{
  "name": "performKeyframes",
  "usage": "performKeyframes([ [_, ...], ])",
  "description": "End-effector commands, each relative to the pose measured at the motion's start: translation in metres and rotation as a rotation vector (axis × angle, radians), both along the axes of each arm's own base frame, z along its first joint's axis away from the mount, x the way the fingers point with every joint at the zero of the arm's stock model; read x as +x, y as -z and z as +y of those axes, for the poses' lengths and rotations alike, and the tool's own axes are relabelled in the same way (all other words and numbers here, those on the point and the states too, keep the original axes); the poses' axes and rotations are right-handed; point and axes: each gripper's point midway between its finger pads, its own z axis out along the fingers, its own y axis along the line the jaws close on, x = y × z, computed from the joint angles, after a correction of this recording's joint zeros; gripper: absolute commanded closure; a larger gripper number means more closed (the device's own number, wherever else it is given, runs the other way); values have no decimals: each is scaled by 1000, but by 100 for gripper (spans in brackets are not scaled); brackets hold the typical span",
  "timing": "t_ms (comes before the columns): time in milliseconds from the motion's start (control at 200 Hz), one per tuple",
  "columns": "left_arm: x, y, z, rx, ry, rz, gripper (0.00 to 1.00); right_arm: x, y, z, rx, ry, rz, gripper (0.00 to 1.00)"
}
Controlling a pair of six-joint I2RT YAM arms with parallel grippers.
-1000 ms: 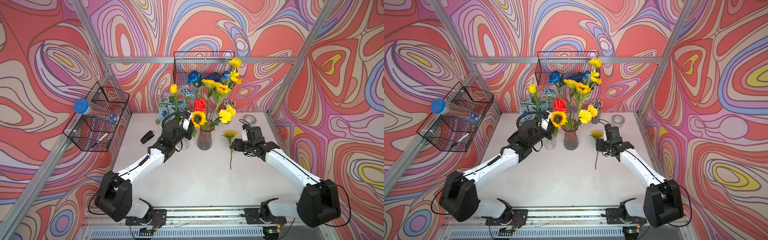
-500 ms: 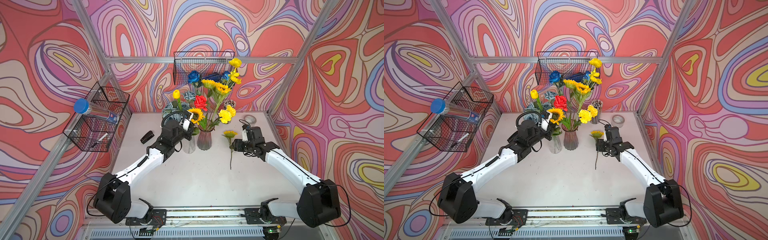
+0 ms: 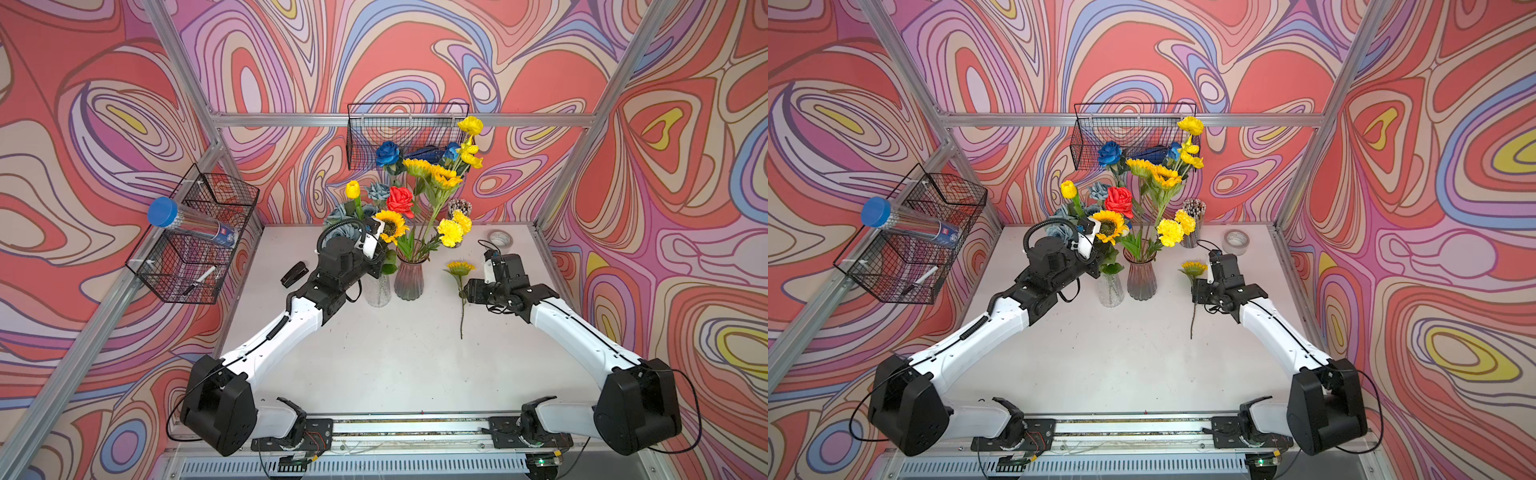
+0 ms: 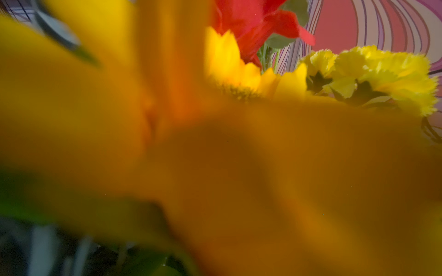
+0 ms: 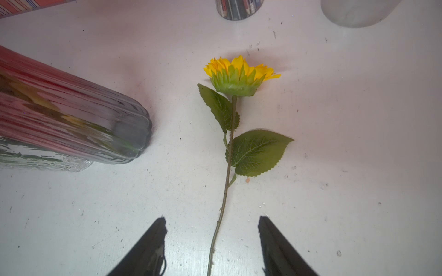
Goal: Pick out yellow flowers from the vase
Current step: Pick up the flower from the vase.
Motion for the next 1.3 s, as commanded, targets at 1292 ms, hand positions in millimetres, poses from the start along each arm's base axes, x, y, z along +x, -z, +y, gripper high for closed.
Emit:
performKeyframes([
  [1292, -37, -106, -1, -138, 105, -185, 92, 1, 4, 0, 4, -6, 8, 34],
])
